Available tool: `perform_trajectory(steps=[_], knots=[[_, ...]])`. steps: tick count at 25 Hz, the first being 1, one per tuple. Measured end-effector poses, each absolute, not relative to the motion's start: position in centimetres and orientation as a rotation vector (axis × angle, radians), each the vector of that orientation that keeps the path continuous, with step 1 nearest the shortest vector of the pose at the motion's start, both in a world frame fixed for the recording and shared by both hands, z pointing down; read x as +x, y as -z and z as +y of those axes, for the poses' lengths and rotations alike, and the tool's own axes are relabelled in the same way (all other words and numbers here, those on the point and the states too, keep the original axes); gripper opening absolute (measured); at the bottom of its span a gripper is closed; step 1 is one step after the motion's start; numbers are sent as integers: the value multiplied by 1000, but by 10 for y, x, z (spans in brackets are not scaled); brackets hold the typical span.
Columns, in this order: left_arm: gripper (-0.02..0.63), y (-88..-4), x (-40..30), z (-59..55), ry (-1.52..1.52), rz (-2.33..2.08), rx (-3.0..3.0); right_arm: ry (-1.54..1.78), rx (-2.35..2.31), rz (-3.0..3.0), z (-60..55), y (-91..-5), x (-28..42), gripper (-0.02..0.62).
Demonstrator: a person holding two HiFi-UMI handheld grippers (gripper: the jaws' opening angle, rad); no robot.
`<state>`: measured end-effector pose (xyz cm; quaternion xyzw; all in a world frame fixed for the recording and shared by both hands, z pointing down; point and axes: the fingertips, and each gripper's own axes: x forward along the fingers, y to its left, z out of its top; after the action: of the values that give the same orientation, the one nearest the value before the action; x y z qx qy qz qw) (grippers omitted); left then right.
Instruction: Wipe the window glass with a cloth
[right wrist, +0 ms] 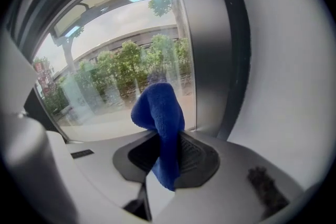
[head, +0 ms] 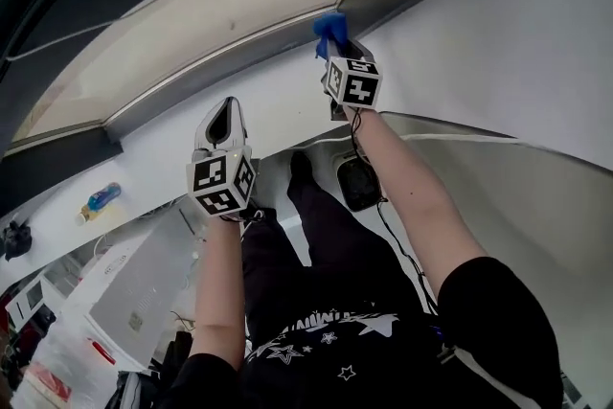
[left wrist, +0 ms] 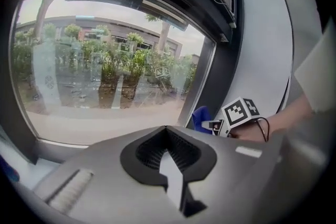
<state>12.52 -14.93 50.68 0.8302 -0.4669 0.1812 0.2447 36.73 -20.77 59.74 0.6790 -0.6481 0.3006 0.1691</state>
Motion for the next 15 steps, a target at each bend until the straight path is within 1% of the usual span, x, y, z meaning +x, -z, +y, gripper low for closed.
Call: perform_trajectory(steps=[3,7,15], knots=[[9,-488,111,-130,-495,-1286,2271,-844,1828,-1893,-185,-588,347,77],[9,-459,91,-114,-474,-1298,2306,-844,1812,-1942,-163,-565,325,77],[9,-396,43,-73,-322,-1360,2323,-769,1780,-2039,-122,-502,266,77]])
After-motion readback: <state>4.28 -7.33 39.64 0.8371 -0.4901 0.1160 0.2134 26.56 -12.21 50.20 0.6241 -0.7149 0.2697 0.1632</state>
